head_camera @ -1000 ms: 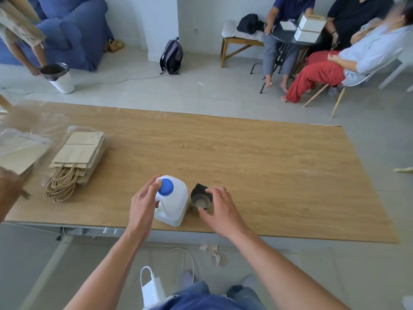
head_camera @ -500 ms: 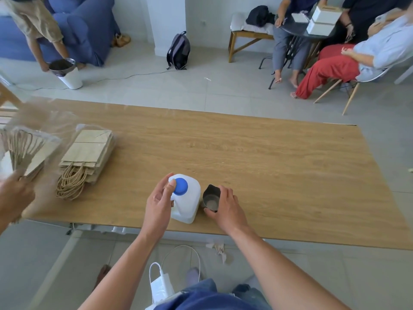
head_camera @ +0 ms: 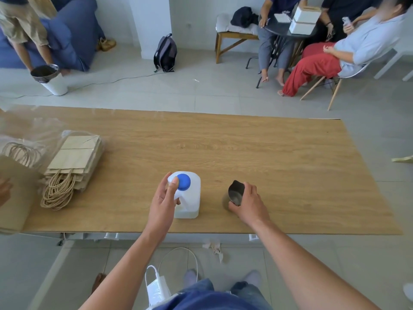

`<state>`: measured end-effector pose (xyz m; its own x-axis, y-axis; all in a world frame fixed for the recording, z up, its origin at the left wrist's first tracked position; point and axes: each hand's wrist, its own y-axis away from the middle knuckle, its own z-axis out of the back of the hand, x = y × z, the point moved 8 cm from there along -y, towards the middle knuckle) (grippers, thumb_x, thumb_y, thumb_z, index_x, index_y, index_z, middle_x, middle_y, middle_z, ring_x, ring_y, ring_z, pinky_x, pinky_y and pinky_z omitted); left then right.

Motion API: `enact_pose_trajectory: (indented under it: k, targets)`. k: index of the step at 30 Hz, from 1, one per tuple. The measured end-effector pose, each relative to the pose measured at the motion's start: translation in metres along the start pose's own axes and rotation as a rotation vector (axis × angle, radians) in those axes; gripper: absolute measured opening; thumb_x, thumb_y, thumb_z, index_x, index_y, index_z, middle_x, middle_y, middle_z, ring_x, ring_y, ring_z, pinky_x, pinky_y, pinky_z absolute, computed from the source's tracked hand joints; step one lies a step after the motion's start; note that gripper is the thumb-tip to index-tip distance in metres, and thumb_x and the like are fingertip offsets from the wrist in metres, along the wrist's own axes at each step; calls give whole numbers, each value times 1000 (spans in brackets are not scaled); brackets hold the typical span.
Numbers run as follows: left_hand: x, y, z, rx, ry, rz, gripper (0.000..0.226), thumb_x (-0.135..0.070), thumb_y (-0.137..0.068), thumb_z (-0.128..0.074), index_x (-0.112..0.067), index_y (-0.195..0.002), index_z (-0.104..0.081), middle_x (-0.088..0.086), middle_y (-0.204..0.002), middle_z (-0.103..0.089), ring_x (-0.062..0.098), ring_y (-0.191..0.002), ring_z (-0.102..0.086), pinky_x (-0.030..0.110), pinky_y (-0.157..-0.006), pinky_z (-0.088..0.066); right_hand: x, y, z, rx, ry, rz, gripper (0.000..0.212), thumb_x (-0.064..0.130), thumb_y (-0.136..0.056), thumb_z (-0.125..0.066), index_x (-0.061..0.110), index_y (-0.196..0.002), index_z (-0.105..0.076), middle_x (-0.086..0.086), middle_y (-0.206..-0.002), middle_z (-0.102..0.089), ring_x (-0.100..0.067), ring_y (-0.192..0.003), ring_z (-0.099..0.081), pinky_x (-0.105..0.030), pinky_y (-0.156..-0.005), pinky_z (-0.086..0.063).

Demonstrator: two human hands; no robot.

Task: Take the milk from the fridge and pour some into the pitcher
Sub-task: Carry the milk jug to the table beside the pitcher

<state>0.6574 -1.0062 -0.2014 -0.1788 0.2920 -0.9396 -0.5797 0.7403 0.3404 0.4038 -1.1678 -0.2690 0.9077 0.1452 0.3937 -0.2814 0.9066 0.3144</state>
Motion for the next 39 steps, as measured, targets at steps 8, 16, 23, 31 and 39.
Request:
enact_pose_trajectory:
  k: [8,16,23,31,39]
  targets:
    - [0,-5,-27,102,18,-8,68,-75,-101,-54,-41,-160,-54,-17,-129,-76,6,-95,-69,22,-86,-53,-17,-5,7,12,4,-14,99,54,-96,-80,15,-168,-24,-9,-165,-37,-30,-136,-59,-47,-97,-61]
    - [6,-5,-23,95,-76,-24,57,-67,-116,-24,-48,-163,-49,-5,-98,-72,-5,-80,-66,28,-93,-48,18,2,56,-166,217,98,95,85,-100,-36,14,-163,-34,-12,-156,-44,-29,-137,-53,-49,-100,-59]
    - [24,7,-36,174,-28,-47,54,-45,-122,-35,-40,-174,-25,-2,-98,-77,12,-102,-71,36,-107,-49,131,36,90,-243,132,385,46,62,-114,-38,18,-120,-53,-1,-93,-72,-29,-76,-70,-37,-57,-45]
    - [30,32,-57,209,-50,-83,60,-30,-124,-32,-26,-178,-6,-23,-154,-59,-13,-142,-53,37,-132,-36,178,58,65,-270,395,460,61,72,-106,-47,13,-117,-53,-4,-91,-70,-32,-75,-73,-37,-57,-40]
    - [38,18,-54,194,-42,-46,57,-58,-116,-35,-42,-170,-27,11,-101,-76,11,-95,-70,41,-101,-50,174,55,55,-309,351,767,53,59,-108,-47,8,-116,-62,-7,-91,-68,-28,-93,-61,-41,-62,-58]
